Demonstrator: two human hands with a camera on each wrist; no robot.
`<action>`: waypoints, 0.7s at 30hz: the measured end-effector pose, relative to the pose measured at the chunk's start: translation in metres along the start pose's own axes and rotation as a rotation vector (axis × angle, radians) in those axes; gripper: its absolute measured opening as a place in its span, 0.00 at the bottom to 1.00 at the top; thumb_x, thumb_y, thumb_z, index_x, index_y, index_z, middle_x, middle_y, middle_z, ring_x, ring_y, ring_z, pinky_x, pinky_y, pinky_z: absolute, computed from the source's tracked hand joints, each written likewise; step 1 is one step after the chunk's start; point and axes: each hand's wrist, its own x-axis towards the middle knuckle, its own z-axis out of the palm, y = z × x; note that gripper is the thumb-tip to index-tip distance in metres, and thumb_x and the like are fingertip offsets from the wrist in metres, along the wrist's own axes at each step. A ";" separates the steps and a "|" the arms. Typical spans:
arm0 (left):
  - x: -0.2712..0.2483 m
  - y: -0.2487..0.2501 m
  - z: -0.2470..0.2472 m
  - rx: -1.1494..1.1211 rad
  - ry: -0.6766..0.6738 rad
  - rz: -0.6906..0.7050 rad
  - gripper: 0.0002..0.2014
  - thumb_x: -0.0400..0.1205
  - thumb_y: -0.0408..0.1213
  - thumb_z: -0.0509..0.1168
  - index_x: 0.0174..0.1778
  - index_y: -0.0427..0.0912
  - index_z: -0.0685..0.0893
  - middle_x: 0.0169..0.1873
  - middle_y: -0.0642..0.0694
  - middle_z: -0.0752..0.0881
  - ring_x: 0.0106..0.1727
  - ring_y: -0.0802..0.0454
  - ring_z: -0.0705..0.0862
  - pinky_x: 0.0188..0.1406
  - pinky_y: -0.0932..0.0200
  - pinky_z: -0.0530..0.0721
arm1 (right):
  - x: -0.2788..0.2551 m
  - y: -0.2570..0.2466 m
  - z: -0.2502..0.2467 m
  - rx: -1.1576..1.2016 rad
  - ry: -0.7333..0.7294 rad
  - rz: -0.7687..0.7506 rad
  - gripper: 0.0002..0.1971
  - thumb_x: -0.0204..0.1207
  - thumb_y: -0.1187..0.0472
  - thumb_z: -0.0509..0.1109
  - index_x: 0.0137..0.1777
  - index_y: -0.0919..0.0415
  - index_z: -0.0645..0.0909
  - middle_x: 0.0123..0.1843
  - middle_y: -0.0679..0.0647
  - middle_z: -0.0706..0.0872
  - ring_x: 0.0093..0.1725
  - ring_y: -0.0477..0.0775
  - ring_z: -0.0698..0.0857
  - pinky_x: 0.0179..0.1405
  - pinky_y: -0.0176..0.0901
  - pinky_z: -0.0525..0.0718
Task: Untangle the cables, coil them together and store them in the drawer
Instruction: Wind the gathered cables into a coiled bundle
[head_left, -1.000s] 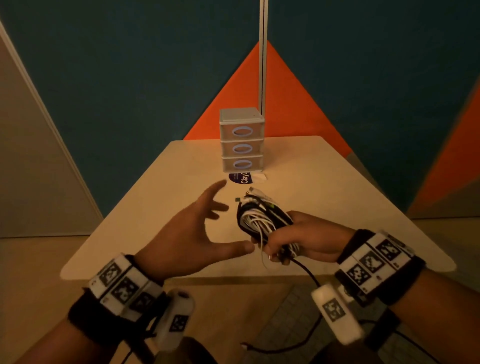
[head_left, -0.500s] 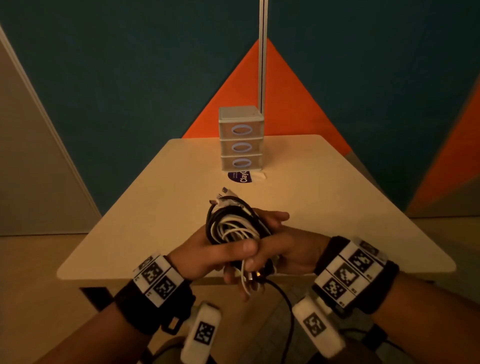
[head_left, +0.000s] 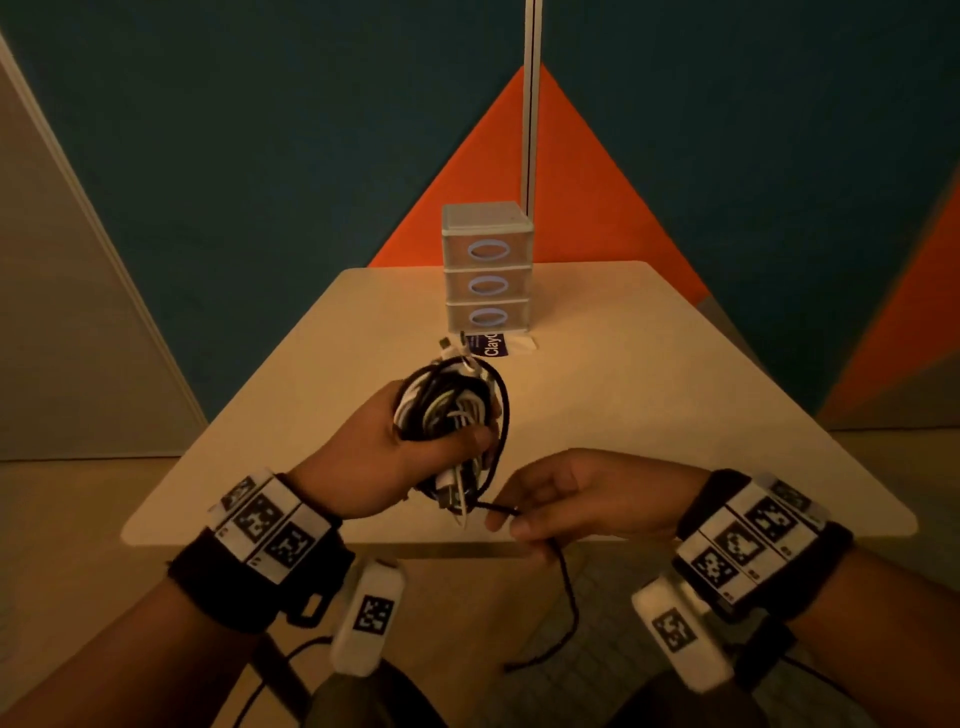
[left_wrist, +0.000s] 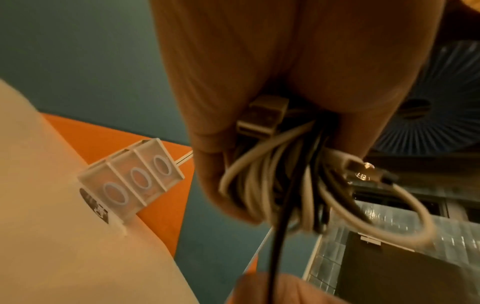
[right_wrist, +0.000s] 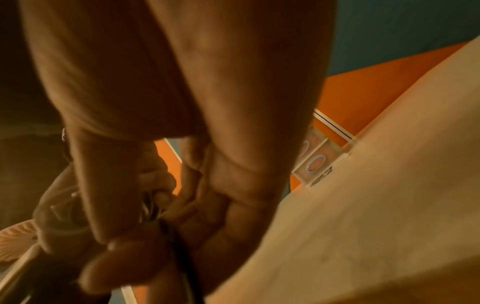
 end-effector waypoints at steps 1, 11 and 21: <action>-0.001 0.002 -0.002 0.055 -0.039 -0.020 0.06 0.76 0.44 0.78 0.45 0.57 0.88 0.40 0.47 0.91 0.39 0.51 0.90 0.38 0.57 0.89 | -0.001 0.002 -0.001 -0.043 0.023 0.032 0.10 0.84 0.67 0.69 0.63 0.61 0.85 0.45 0.51 0.88 0.45 0.48 0.86 0.52 0.39 0.86; -0.003 -0.012 -0.005 0.625 -0.294 -0.054 0.08 0.79 0.42 0.75 0.53 0.53 0.85 0.43 0.58 0.89 0.42 0.66 0.86 0.42 0.69 0.82 | -0.010 0.010 -0.005 -0.193 0.232 0.099 0.07 0.88 0.59 0.65 0.55 0.54 0.85 0.34 0.43 0.77 0.29 0.40 0.75 0.27 0.36 0.75; -0.001 -0.031 0.010 0.856 -0.422 -0.030 0.16 0.79 0.46 0.73 0.60 0.48 0.78 0.45 0.51 0.87 0.39 0.57 0.82 0.45 0.55 0.83 | -0.003 -0.011 0.000 -0.060 0.348 0.197 0.39 0.79 0.27 0.54 0.57 0.63 0.89 0.48 0.61 0.93 0.37 0.53 0.85 0.32 0.41 0.78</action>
